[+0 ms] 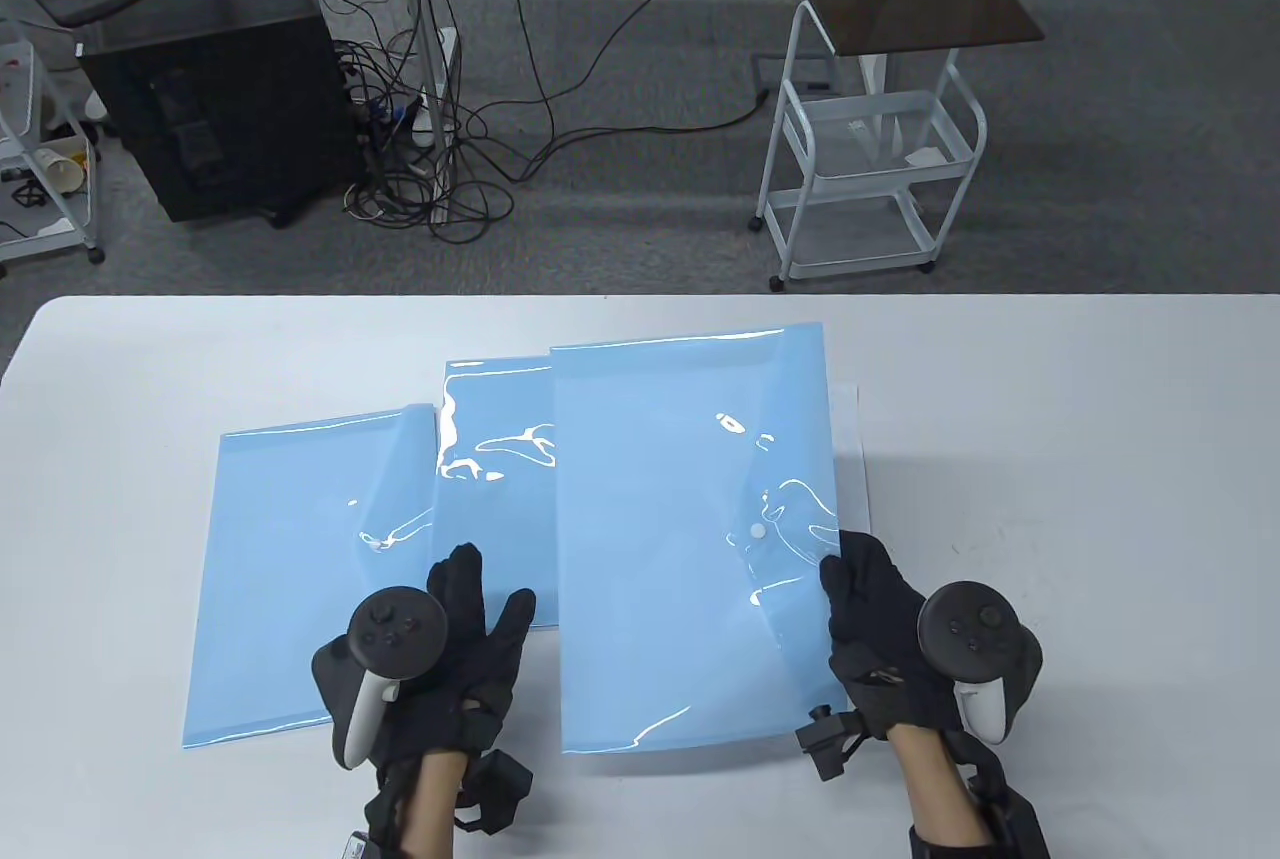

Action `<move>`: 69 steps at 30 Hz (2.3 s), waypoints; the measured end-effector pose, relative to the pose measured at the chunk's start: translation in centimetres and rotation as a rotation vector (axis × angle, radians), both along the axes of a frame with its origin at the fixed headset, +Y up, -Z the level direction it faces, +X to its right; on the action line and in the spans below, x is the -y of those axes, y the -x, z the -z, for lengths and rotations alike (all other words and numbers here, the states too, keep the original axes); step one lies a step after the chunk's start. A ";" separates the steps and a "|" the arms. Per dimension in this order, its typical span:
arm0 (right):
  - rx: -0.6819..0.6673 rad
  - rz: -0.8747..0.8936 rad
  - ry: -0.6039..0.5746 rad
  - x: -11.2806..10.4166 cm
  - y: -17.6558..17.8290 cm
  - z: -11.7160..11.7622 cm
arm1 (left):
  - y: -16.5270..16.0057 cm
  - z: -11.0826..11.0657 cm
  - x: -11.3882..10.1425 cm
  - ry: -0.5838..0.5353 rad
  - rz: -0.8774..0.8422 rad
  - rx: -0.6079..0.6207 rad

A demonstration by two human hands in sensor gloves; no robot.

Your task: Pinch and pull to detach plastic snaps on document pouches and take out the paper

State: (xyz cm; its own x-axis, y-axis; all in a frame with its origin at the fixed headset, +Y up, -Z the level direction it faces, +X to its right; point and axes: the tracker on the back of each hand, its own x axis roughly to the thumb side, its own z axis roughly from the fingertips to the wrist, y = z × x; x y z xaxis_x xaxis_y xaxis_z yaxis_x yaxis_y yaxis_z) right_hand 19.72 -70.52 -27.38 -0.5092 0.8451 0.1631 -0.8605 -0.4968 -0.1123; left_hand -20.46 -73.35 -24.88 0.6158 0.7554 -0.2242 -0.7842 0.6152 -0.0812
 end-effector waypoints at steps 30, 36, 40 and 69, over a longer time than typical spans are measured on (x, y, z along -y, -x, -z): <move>0.000 0.043 0.052 1.7 -0.1 -0.6 | -3.1 1.0 -0.9 0.054 -0.485 0.120; 0.074 -0.054 0.051 1.8 -1.1 -0.8 | -2.3 0.4 -1.1 0.100 -0.429 0.084; 0.066 -0.126 0.051 1.8 -1.1 -0.9 | -1.7 -0.3 0.3 0.150 -0.425 0.072; -0.249 -0.645 0.175 1.9 6.5 -0.8 | -1.4 -0.6 4.5 0.338 -0.177 0.011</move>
State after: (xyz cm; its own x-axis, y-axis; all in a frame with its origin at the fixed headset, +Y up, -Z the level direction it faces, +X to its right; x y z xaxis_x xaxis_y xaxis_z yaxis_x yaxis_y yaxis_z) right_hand 13.17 -72.46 -26.57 -0.8820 0.4119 0.2291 -0.3784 -0.9086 0.1769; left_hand -19.05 -77.90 -24.24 0.4859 0.7349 -0.4731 -0.8740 0.4073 -0.2650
